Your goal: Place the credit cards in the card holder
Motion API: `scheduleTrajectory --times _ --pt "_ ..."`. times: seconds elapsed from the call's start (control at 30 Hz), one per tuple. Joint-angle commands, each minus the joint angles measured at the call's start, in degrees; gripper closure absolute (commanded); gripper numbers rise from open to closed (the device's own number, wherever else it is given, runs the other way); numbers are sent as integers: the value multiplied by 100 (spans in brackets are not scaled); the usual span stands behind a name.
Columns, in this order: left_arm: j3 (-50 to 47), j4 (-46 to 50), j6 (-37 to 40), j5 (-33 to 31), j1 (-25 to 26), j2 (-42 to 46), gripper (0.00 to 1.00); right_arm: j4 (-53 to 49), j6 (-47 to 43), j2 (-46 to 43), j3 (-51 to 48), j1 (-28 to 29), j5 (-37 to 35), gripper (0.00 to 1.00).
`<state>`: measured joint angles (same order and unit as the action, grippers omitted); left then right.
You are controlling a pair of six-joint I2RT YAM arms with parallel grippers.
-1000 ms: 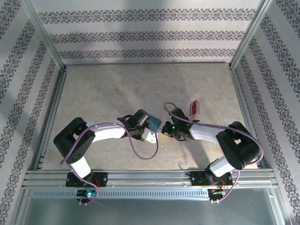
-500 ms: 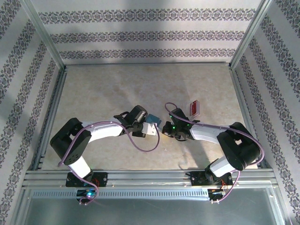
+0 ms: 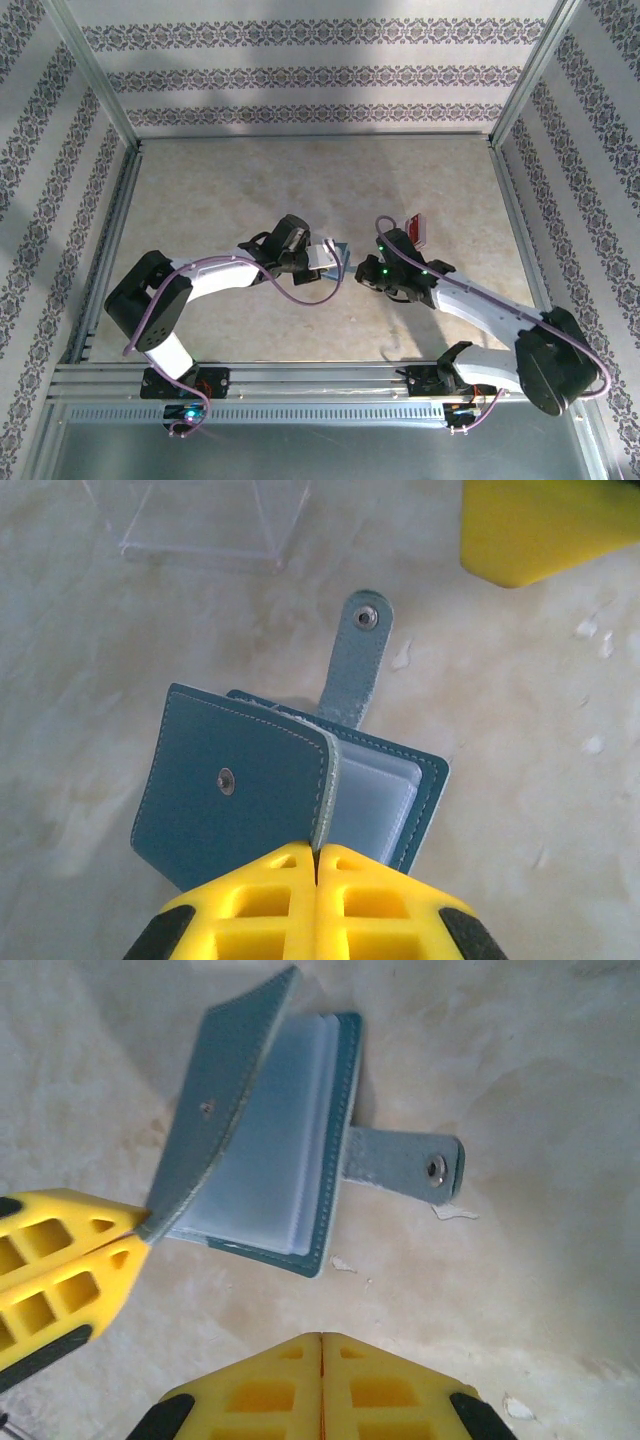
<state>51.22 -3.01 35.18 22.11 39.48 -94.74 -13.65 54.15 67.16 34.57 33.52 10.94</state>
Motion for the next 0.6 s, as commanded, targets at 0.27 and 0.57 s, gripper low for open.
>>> scheduleTrajectory --times 0.27,0.57 --pt "-1509 -4640 -3799 2239 -950 -185 100 -650 122 -647 212 -14 -310 93" --pt "-1803 -5042 -5040 1675 -974 -510 100 -8 96 460 697 170 -151 95"
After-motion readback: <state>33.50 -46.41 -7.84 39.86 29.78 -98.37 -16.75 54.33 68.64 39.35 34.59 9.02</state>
